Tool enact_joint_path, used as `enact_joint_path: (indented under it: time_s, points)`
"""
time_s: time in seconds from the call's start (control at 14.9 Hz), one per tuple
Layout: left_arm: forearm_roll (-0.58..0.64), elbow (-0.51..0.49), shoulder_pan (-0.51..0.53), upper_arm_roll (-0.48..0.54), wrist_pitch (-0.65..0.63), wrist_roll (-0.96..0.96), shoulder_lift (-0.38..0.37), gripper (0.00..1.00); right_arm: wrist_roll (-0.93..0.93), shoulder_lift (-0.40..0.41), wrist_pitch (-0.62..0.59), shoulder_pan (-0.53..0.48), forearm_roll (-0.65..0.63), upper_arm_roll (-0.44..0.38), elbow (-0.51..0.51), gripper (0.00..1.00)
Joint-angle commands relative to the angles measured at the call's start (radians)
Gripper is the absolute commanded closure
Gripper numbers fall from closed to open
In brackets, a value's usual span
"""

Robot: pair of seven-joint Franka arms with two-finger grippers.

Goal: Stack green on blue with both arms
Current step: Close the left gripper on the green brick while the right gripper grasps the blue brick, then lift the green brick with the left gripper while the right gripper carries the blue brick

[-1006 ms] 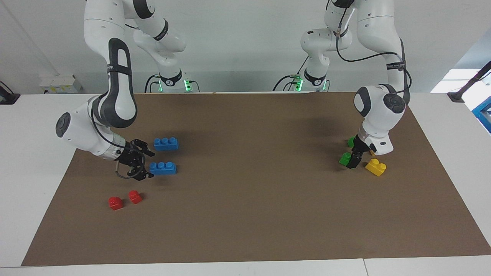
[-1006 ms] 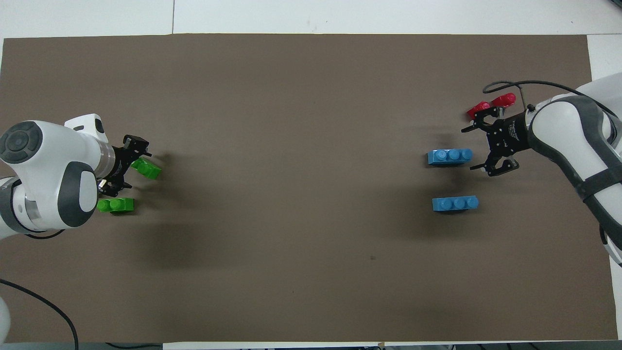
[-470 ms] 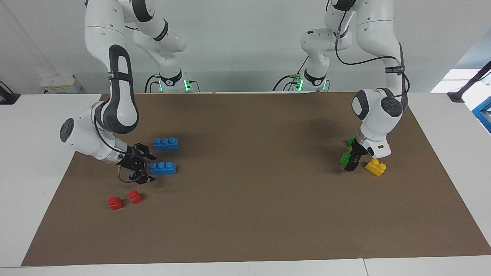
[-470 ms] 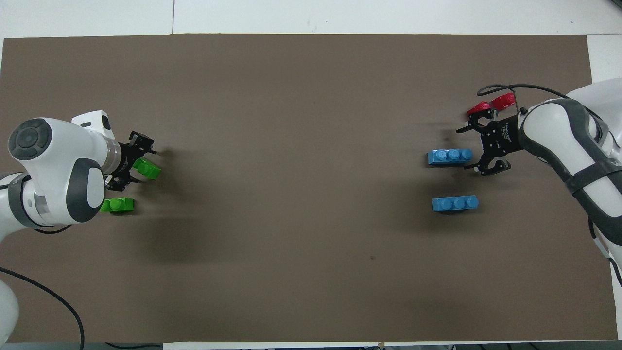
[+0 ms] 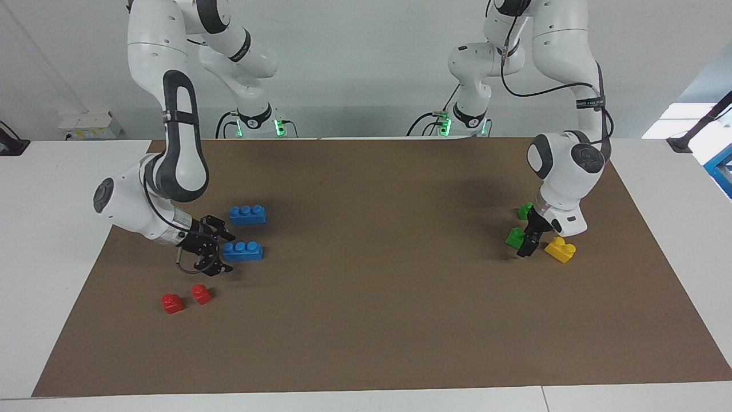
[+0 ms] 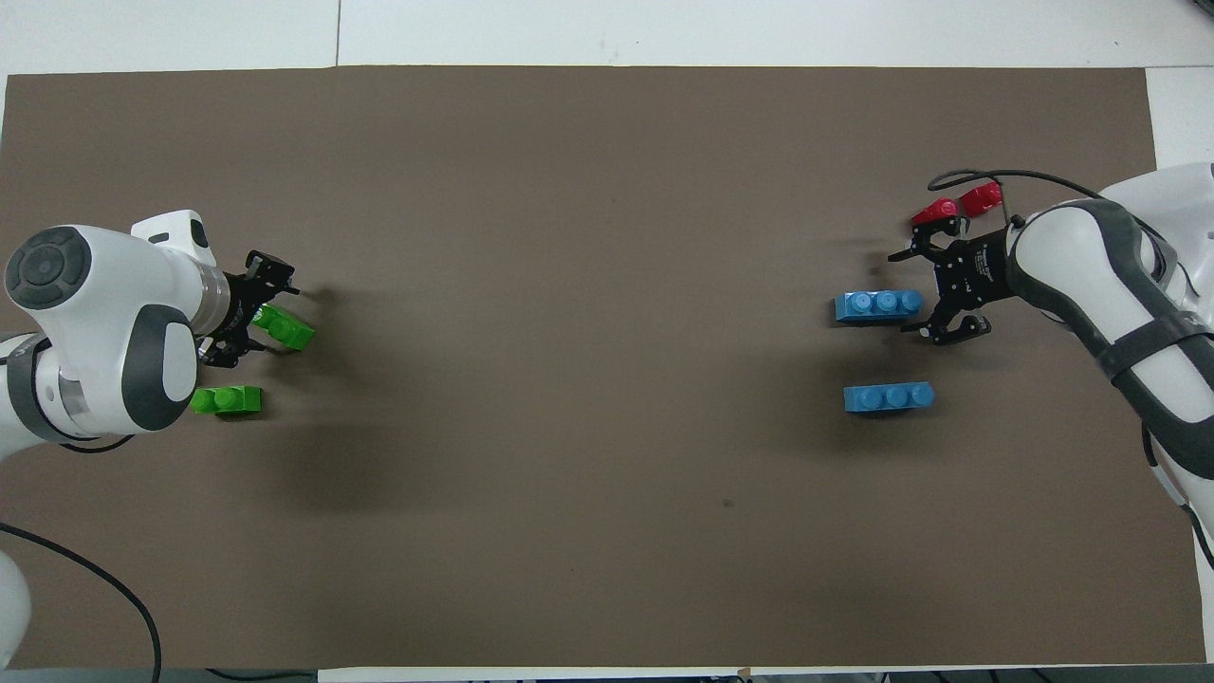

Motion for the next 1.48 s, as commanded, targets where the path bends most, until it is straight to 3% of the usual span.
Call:
enact_joint_path:
  time_s: [0.0, 0.27, 0.34, 0.6, 0.94, 1.01, 1.14, 1.34, 1.41]
  points:
    - [-0.007, 0.020, -0.001, 0.007, 0.011, 0.020, 0.024, 0.12, -0.076, -0.011, 0.040, -0.024, 0.034, 0.007, -0.041, 0.00]
    - [-0.007, 0.006, -0.001, 0.007, 0.021, 0.021, 0.024, 0.13, -0.141, -0.017, 0.035, -0.053, 0.035, 0.008, -0.055, 0.10]
    - [-0.007, 0.004, -0.002, 0.007, 0.020, 0.020, 0.024, 0.22, -0.144, -0.017, 0.035, -0.055, 0.035, 0.008, -0.055, 0.13]
    - [-0.007, 0.007, -0.002, 0.007, 0.012, 0.020, 0.024, 1.00, -0.133, -0.018, 0.034, -0.046, 0.092, 0.007, -0.055, 0.14]
    - [-0.005, 0.018, -0.002, 0.007, 0.004, 0.027, 0.025, 1.00, -0.118, -0.020, 0.038, -0.039, 0.092, 0.008, -0.062, 0.16]
    - [-0.005, 0.020, -0.002, 0.007, 0.003, 0.027, 0.024, 1.00, -0.121, -0.020, 0.038, -0.039, 0.092, 0.008, -0.064, 0.23]
    - [-0.005, 0.030, -0.001, 0.007, -0.008, 0.027, 0.019, 1.00, -0.122, -0.021, 0.034, -0.039, 0.092, 0.008, -0.065, 0.47]
    - [-0.005, 0.113, 0.016, 0.007, -0.110, 0.026, 0.016, 1.00, -0.124, -0.021, 0.023, -0.039, 0.092, 0.008, -0.062, 1.00]
    - [-0.005, 0.144, 0.018, 0.007, -0.161, 0.024, 0.013, 1.00, -0.124, -0.021, 0.021, -0.039, 0.092, 0.010, -0.062, 1.00]
